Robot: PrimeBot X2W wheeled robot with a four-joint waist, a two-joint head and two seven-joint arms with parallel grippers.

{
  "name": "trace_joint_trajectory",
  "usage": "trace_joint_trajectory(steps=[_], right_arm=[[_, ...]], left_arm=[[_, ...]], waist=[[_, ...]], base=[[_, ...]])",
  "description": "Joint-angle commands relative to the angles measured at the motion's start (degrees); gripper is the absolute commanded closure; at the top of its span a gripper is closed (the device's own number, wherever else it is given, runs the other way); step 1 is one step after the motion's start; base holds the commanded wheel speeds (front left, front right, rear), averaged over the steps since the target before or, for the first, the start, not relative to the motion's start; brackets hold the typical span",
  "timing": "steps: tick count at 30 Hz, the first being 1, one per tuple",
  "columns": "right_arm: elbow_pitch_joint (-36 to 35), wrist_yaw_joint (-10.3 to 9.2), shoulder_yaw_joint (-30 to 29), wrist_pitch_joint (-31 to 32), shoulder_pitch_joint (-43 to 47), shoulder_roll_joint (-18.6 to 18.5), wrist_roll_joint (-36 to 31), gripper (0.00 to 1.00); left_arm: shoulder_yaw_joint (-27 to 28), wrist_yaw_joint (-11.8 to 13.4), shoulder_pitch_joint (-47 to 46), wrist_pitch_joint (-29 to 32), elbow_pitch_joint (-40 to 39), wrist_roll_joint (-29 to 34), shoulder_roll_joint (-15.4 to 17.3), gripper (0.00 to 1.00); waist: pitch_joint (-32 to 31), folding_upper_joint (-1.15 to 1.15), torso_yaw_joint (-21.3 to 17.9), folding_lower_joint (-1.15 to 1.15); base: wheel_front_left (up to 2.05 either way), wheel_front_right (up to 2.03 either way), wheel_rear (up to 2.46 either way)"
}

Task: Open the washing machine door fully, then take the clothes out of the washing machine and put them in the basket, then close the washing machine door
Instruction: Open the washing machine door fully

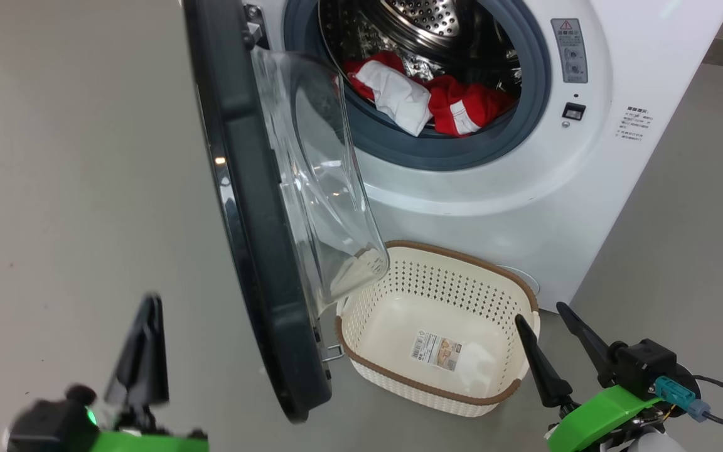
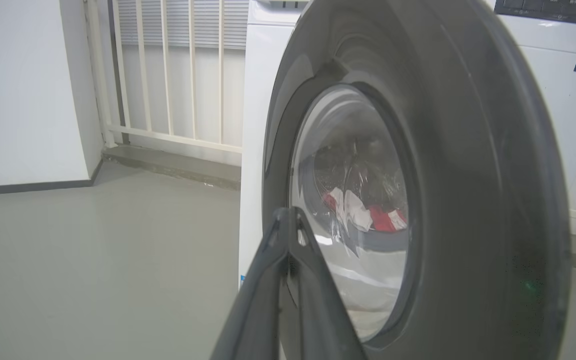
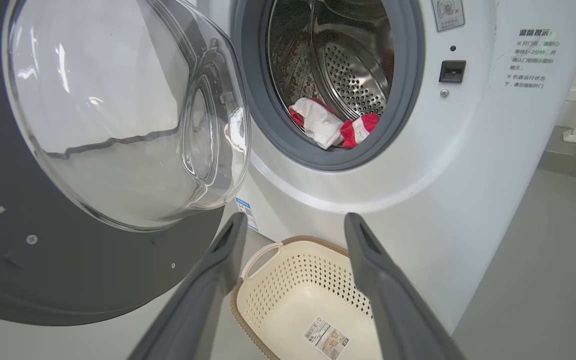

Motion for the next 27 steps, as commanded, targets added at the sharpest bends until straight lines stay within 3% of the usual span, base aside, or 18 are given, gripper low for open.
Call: trace_joint_trajectory(steps=[1,6,12,19,27], right_arm=[[-1.47,0.28,0.81,-0.53,-0.38,-0.17,-0.49,0.00],[-1.53,0.28,0.68,-0.53,-0.72,-0.17,-0.61,0.00],[-1.56,0.28,0.95,-0.53,-0.81,-0.09,-0.64,0.00],[-1.62,0.28,1.30,-0.53,-0.61,0.20,-0.60,0.00],[-1.42,0.28,1.55,-0.53,-0.67,0.33,-0.34,0.00]], left_arm=[[1.49,0.74,-3.57,-0.54,-6.84,0.30,0.69,1.00],[-3.95,1.21,-4.60,-0.54,-16.78,0.54,0.69,1.00],[-13.79,0.87,-3.36,-0.54,-19.15,0.21,0.69,1.00],[-24.20,0.50,-1.23,-0.54,-11.52,-2.47,0.68,1.00],[-25.43,2.54,-2.22,-0.54,-1.35,-6.41,0.68,1.00]], waist=[[0.11,0.00,0.06,0.00],[0.32,0.00,-0.02,0.00],[0.35,0.00,-0.45,0.00],[0.38,0.00,-0.94,0.00],[0.08,0.00,-1.19,0.00]], base=[[0.00,0.00,0.00],[0.00,0.00,0.00],[0.00,0.00,0.00],[0.00,0.00,0.00],[0.00,0.00,0.00]])
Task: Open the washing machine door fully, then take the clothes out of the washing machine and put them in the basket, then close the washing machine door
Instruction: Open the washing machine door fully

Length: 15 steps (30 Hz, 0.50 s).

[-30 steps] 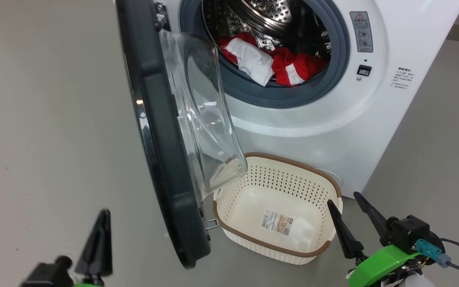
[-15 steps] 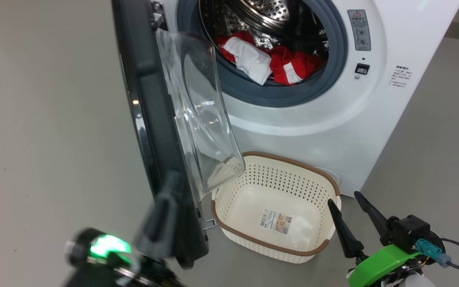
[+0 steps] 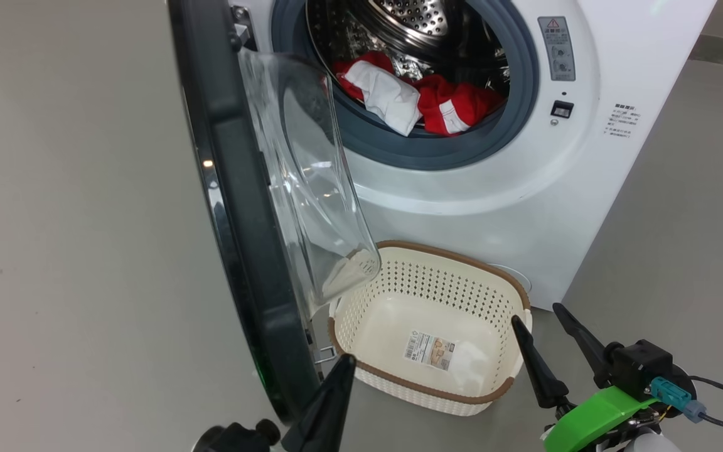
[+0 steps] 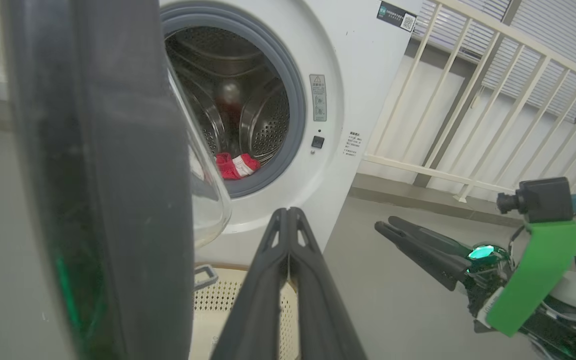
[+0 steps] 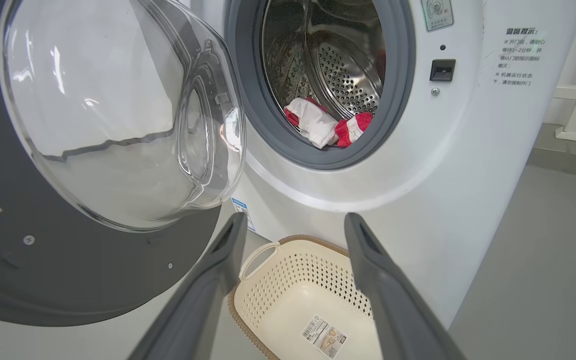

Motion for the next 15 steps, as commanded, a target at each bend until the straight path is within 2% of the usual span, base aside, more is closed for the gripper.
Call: trace_joint_trajectory(steps=[1,7,15], right_arm=[[-1.25,0.28,1.25,-0.53,-0.59,0.02,-0.30,0.00],[-1.31,0.28,1.46,-0.53,-0.15,0.11,-0.06,0.00],[-1.54,0.28,1.32,-0.53,0.12,0.04,0.03,0.00]], left_arm=[[2.12,0.56,-1.78,-0.47,-0.12,-0.71,0.11,1.00],[4.28,0.97,-2.29,-0.47,2.81,-3.39,0.11,1.00],[7.38,0.94,-2.62,-0.47,4.45,-3.53,0.11,1.00]], waist=[[-0.18,0.00,0.04,0.00],[-0.73,0.00,0.15,0.00],[-0.85,0.00,0.79,0.00]], base=[[0.00,0.00,0.00],[0.00,0.00,0.00],[0.00,0.00,0.00]])
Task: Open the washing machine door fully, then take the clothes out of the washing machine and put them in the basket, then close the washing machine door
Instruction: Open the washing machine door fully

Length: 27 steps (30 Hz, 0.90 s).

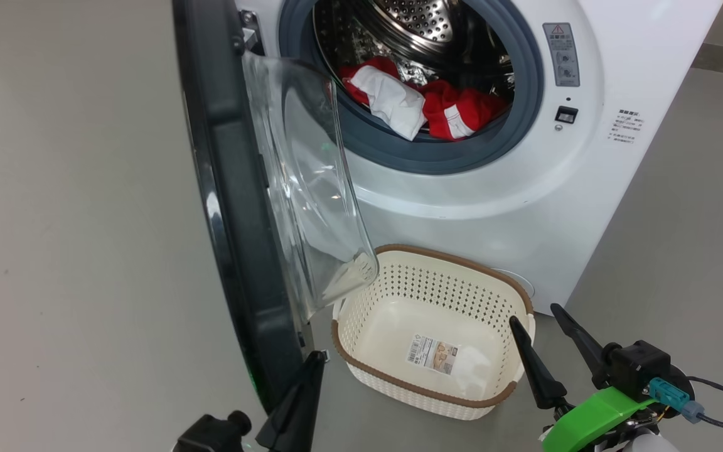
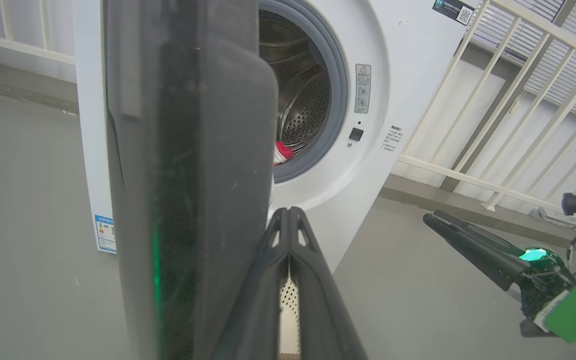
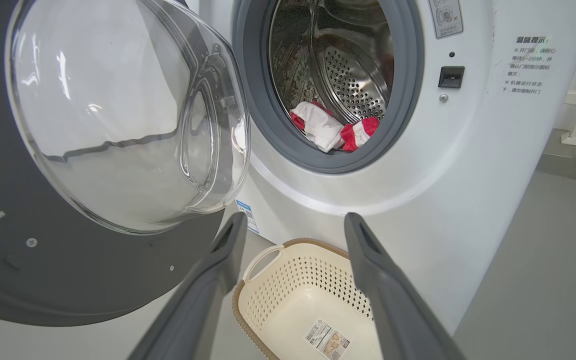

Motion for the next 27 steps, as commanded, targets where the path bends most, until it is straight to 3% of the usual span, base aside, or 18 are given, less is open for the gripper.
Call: trace_joint_trajectory(steps=[1,27], right_arm=[[-1.54,0.28,1.03,-0.53,0.10,-0.09,0.02,0.00],[-1.82,0.28,1.42,-0.53,-0.71,-0.10,-0.57,0.00]], left_arm=[[3.51,0.53,-2.13,-0.47,-0.81,-0.30,0.25,1.00],[24.75,1.46,-1.90,-0.47,0.41,3.49,3.61,1.00]], waist=[[-0.03,0.00,0.21,0.00],[2.67,0.00,1.52,0.00]], base=[[0.00,0.00,0.00],[0.00,0.00,0.00]])
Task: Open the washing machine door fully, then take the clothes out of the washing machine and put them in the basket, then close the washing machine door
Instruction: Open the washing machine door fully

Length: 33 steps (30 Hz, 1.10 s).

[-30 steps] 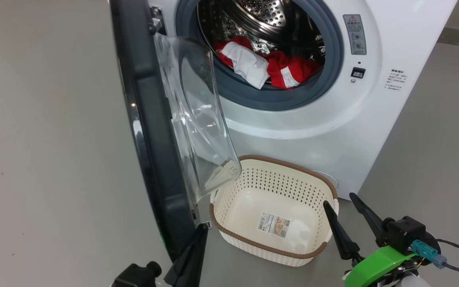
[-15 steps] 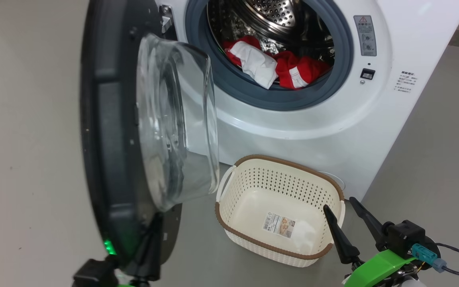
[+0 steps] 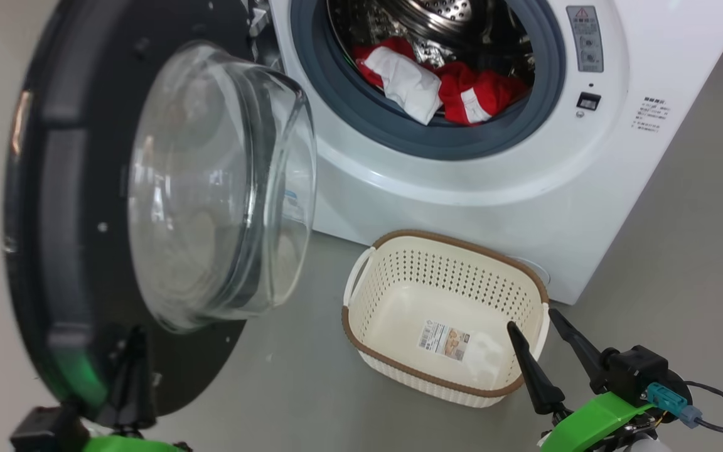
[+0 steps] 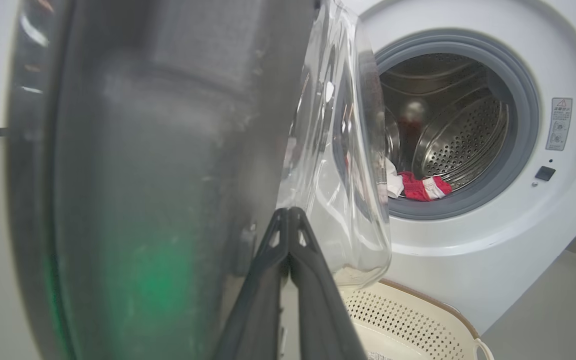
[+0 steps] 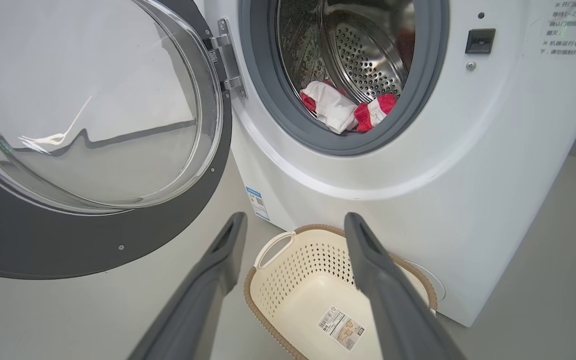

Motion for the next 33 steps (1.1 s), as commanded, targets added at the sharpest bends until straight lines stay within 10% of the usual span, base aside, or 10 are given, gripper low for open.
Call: trace_joint_trajectory(steps=[1,33], right_arm=[[-1.50,0.28,1.33,-0.53,-1.77,-0.38,-0.62,0.00],[-0.51,0.28,3.23,-0.54,-6.69,-1.14,-2.03,0.00]], left_arm=[[3.39,0.82,-2.82,-0.54,-0.54,0.66,1.84,1.00],[28.27,-2.77,-20.15,-0.54,18.65,6.80,9.08,1.00]], waist=[[0.79,0.00,-0.22,0.00],[8.28,0.00,-2.37,0.00]], base=[[0.00,0.00,0.00],[0.00,0.00,0.00]])
